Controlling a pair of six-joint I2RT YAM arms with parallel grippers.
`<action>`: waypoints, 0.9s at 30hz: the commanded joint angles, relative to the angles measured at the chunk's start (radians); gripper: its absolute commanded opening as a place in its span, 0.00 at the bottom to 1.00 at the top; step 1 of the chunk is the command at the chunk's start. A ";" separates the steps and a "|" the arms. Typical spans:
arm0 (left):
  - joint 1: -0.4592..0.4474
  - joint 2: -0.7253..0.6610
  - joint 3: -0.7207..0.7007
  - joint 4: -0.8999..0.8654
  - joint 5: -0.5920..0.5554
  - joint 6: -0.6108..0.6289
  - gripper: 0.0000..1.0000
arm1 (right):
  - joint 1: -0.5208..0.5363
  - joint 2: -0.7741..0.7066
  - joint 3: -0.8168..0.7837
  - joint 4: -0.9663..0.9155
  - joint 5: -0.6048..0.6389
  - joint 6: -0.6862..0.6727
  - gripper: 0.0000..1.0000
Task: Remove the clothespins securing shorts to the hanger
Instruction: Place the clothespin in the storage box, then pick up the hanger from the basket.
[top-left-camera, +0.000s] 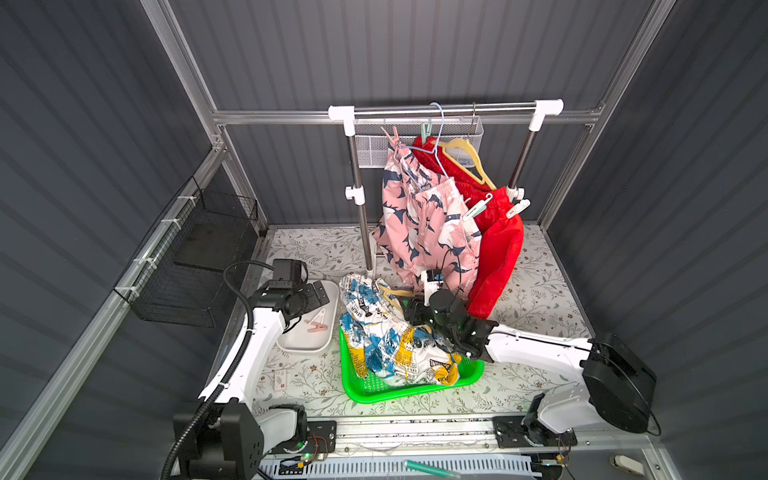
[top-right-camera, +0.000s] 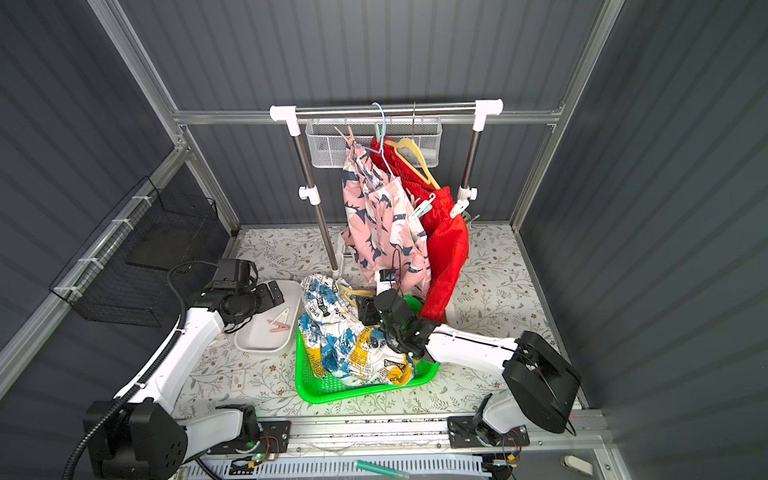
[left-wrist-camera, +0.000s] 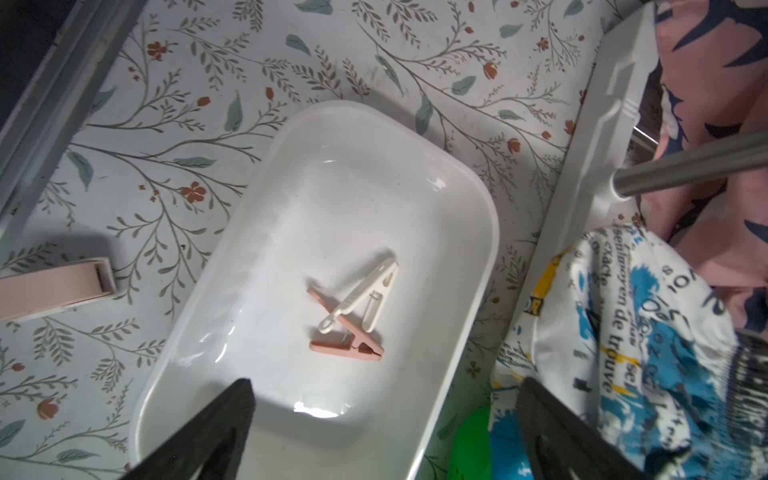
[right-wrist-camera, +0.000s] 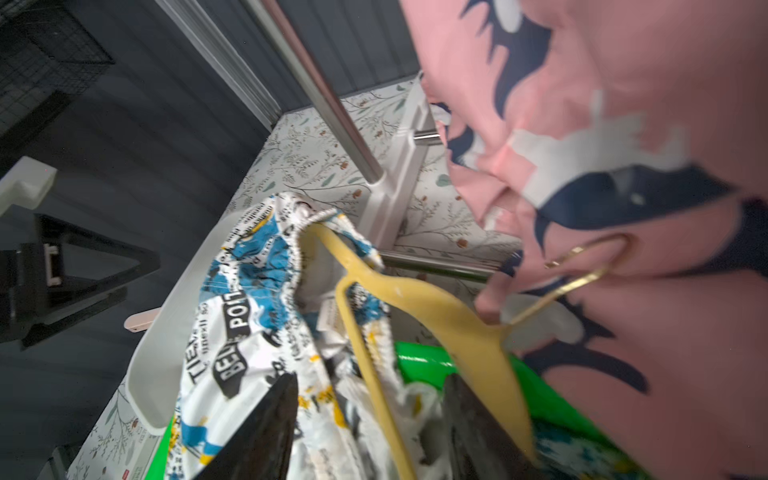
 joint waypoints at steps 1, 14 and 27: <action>-0.011 0.006 -0.004 -0.011 0.008 0.025 1.00 | -0.040 -0.062 -0.056 -0.046 -0.047 0.044 0.58; -0.125 -0.059 -0.042 0.060 0.101 0.112 1.00 | -0.182 -0.135 -0.187 0.069 -0.382 0.010 0.57; -0.195 -0.061 -0.066 0.095 0.197 0.162 1.00 | -0.189 -0.068 -0.176 0.070 -0.440 -0.009 0.52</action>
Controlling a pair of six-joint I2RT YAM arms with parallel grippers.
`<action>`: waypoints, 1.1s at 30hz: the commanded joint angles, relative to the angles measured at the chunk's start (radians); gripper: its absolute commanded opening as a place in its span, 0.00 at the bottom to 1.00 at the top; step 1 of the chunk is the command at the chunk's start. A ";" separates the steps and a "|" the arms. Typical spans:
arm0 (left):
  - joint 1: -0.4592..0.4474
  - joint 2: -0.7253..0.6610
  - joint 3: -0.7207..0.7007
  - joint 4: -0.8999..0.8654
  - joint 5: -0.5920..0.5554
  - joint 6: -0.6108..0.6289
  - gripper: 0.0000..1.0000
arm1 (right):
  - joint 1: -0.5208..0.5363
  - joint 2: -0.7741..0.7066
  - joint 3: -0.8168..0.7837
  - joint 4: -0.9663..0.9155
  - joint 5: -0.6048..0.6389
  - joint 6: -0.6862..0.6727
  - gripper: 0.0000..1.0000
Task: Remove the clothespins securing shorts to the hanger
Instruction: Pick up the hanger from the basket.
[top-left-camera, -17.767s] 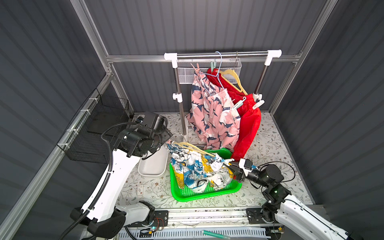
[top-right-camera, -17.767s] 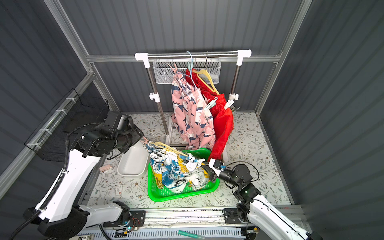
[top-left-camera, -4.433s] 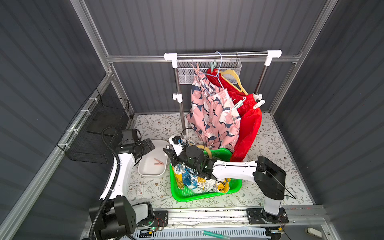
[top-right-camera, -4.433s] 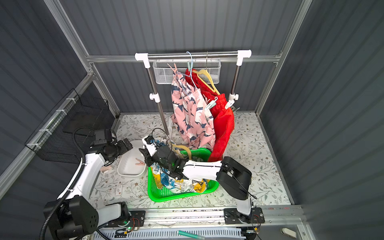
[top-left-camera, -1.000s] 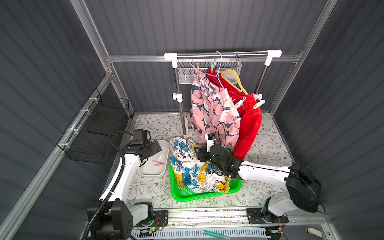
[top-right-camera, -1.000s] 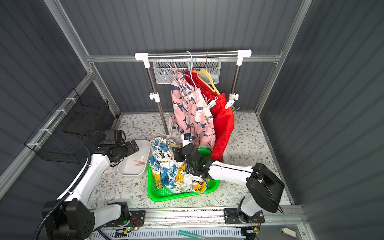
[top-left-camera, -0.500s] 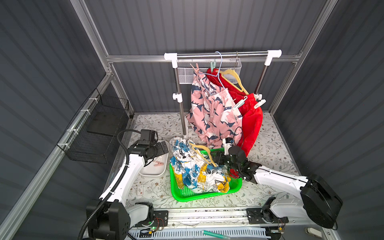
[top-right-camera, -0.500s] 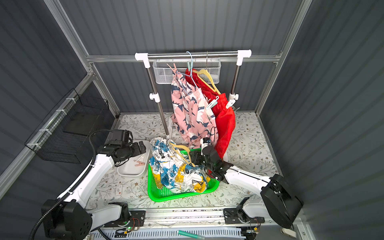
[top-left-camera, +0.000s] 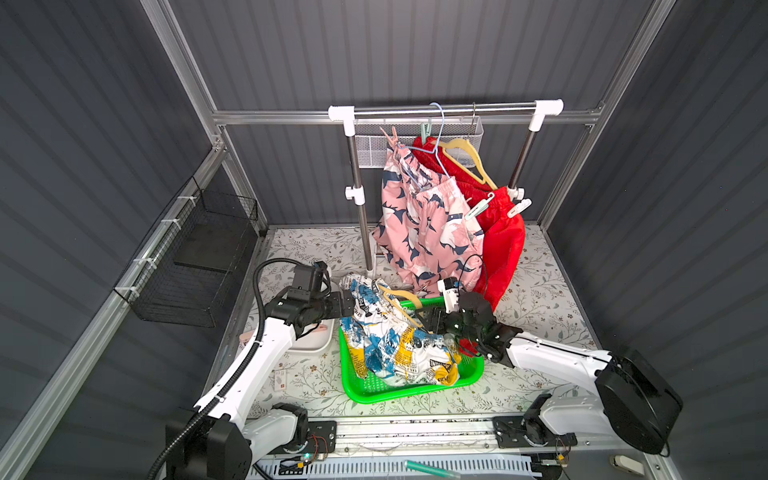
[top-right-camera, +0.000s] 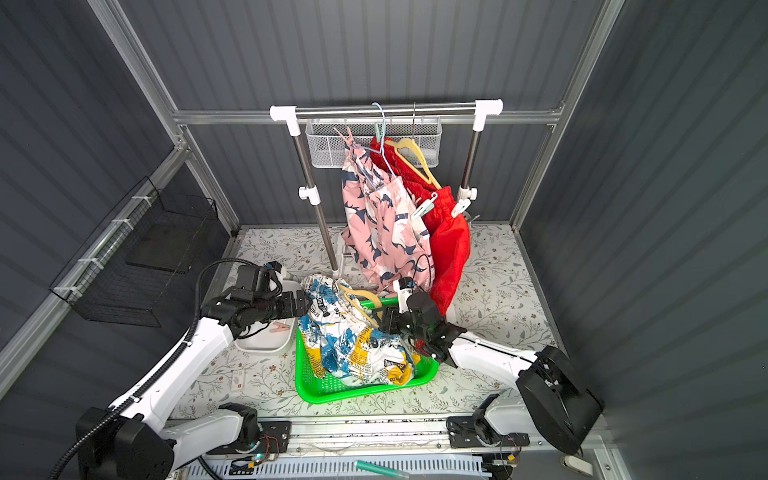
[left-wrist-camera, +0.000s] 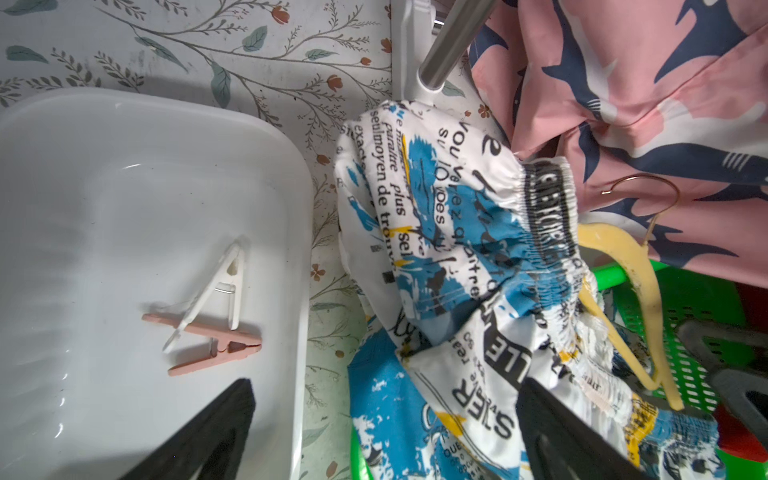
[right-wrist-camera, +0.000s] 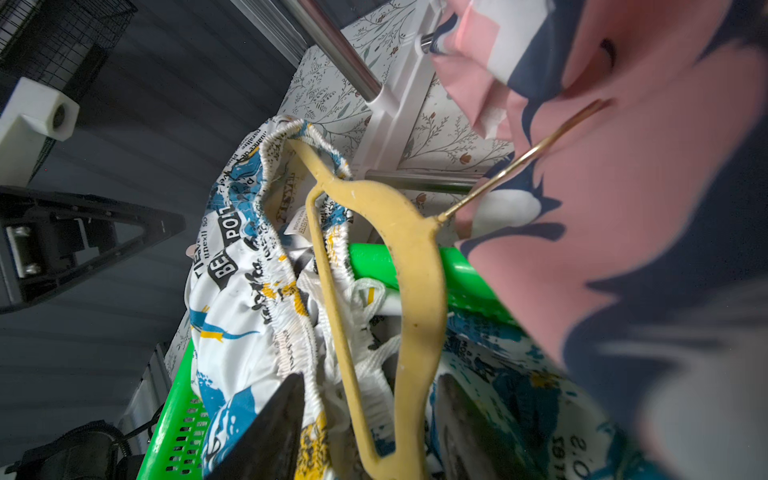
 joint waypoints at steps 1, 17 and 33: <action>-0.008 0.003 -0.006 0.004 0.023 0.026 1.00 | -0.004 0.018 0.006 -0.003 -0.013 -0.015 0.52; -0.009 -0.014 -0.007 0.005 0.000 0.019 1.00 | -0.001 0.048 0.042 -0.027 -0.093 -0.057 0.44; -0.009 -0.014 -0.006 0.005 0.003 0.017 1.00 | 0.002 0.107 0.100 -0.078 -0.094 -0.064 0.43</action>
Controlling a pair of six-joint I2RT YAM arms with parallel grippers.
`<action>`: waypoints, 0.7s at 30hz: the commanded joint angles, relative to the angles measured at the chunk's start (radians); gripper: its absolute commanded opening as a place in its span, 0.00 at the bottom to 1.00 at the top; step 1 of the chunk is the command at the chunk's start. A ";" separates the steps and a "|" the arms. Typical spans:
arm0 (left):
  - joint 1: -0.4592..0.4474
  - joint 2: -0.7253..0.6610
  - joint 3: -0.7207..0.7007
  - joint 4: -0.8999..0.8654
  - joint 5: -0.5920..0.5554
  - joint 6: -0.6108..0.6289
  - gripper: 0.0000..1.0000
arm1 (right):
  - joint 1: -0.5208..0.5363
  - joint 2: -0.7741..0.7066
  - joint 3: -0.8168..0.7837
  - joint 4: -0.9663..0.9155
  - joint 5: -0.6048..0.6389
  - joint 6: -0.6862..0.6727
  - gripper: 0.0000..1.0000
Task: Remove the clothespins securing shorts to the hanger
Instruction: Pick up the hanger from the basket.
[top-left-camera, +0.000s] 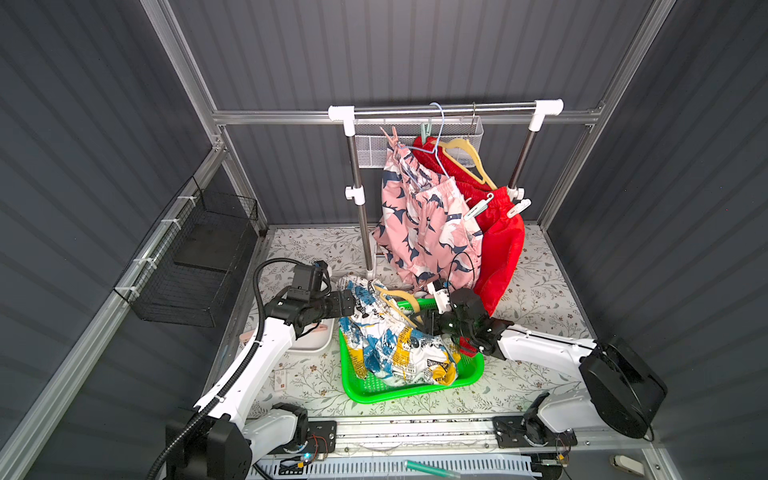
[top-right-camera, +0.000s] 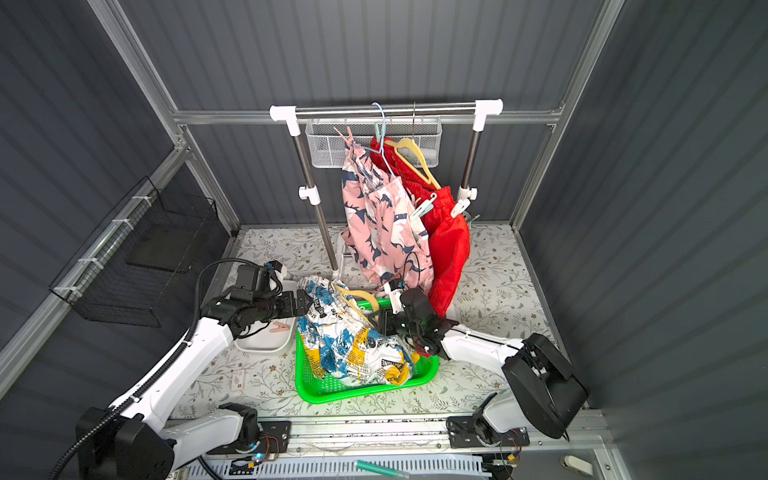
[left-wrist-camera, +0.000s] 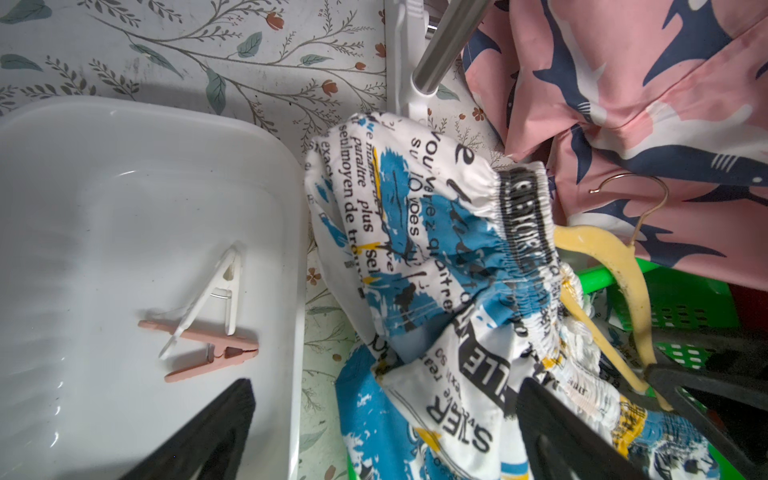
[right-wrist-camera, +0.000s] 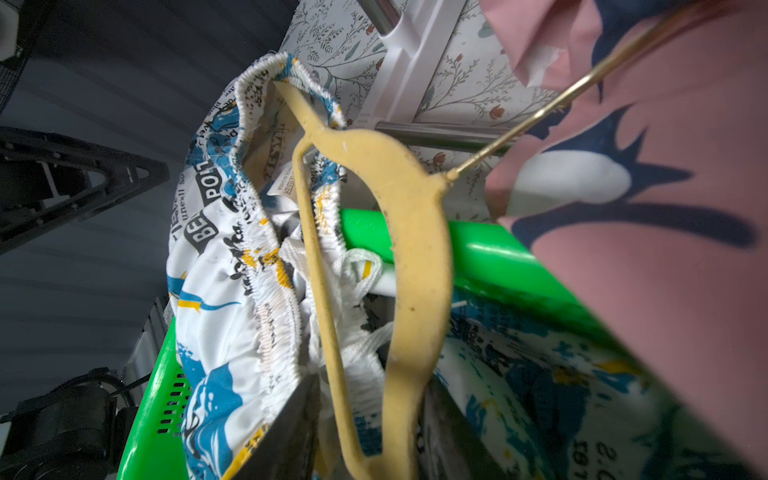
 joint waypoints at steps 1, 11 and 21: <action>-0.008 -0.014 -0.007 -0.002 0.000 0.014 1.00 | 0.002 0.013 0.022 -0.006 0.007 -0.003 0.43; -0.008 -0.018 -0.008 -0.002 -0.001 0.015 1.00 | 0.003 0.038 0.062 -0.076 0.063 0.004 0.43; -0.008 -0.016 -0.006 -0.004 0.000 0.013 1.00 | 0.002 -0.017 0.030 0.016 -0.030 -0.002 0.40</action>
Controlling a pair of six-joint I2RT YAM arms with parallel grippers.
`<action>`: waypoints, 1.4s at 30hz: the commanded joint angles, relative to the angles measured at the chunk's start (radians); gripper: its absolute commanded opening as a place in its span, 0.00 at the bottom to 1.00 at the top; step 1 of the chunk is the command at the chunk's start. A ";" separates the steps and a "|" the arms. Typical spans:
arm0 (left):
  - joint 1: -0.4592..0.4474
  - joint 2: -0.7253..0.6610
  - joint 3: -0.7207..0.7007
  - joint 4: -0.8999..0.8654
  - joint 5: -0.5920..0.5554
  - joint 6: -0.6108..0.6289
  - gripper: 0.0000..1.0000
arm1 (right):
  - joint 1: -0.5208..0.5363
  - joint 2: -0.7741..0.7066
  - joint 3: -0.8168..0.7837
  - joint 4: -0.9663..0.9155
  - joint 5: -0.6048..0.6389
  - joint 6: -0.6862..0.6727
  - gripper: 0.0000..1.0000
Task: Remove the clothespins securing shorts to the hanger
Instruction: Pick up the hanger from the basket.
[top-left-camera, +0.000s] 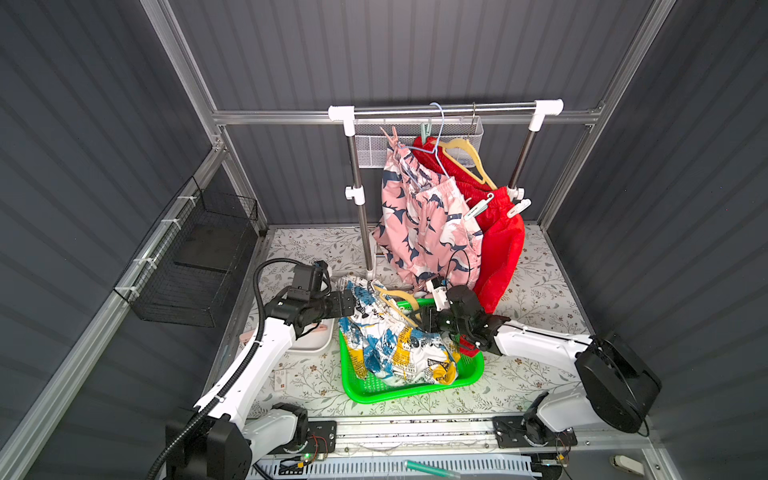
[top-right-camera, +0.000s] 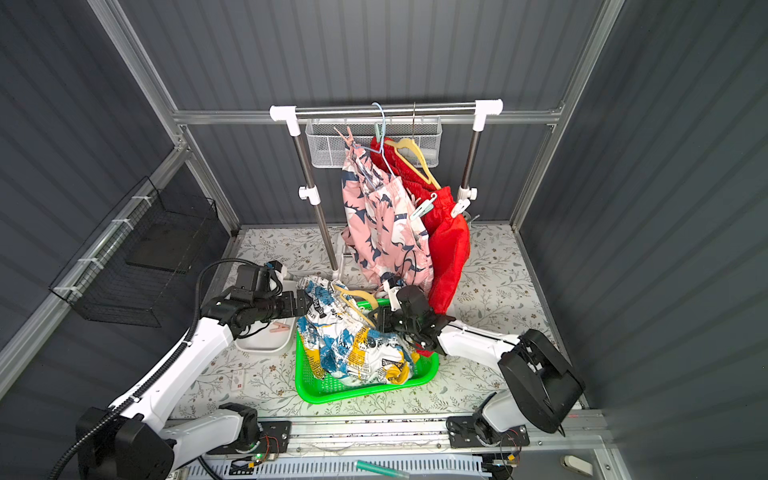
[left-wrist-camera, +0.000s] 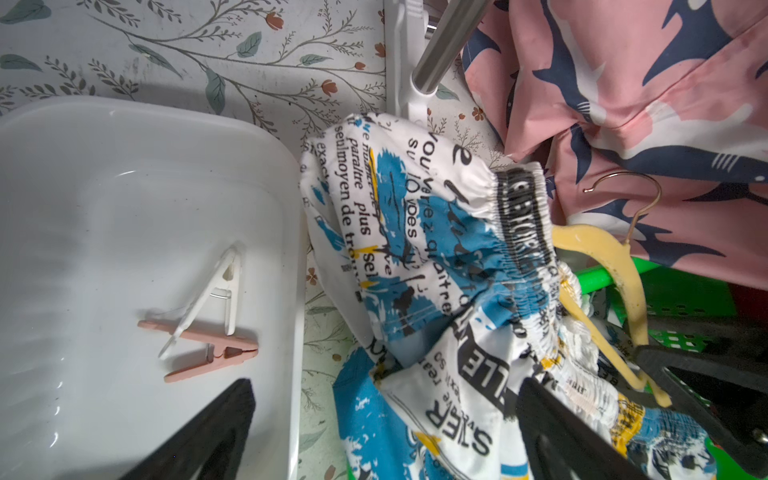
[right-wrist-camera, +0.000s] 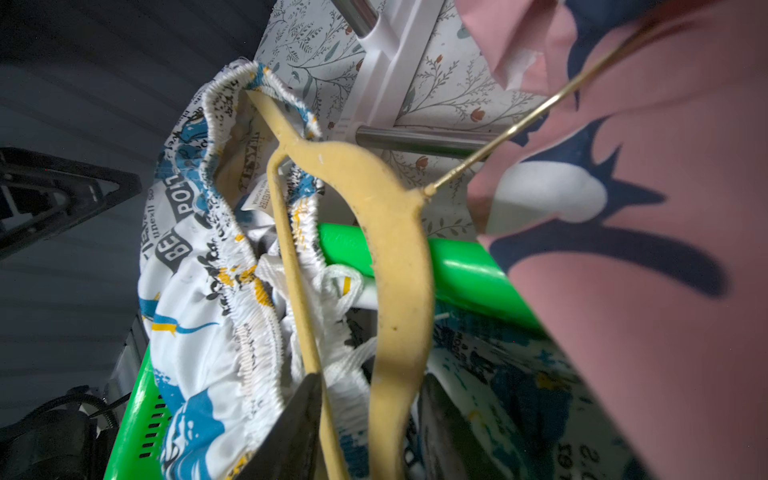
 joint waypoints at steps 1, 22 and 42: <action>-0.005 -0.017 -0.006 -0.004 0.000 0.012 1.00 | 0.001 -0.040 -0.013 0.073 -0.064 -0.003 0.39; -0.005 -0.026 -0.008 0.002 0.005 0.008 1.00 | 0.016 -0.079 -0.134 0.407 -0.193 0.054 0.34; -0.004 -0.064 0.000 0.006 -0.049 -0.004 1.00 | 0.128 -0.183 -0.068 0.231 0.087 -0.142 0.08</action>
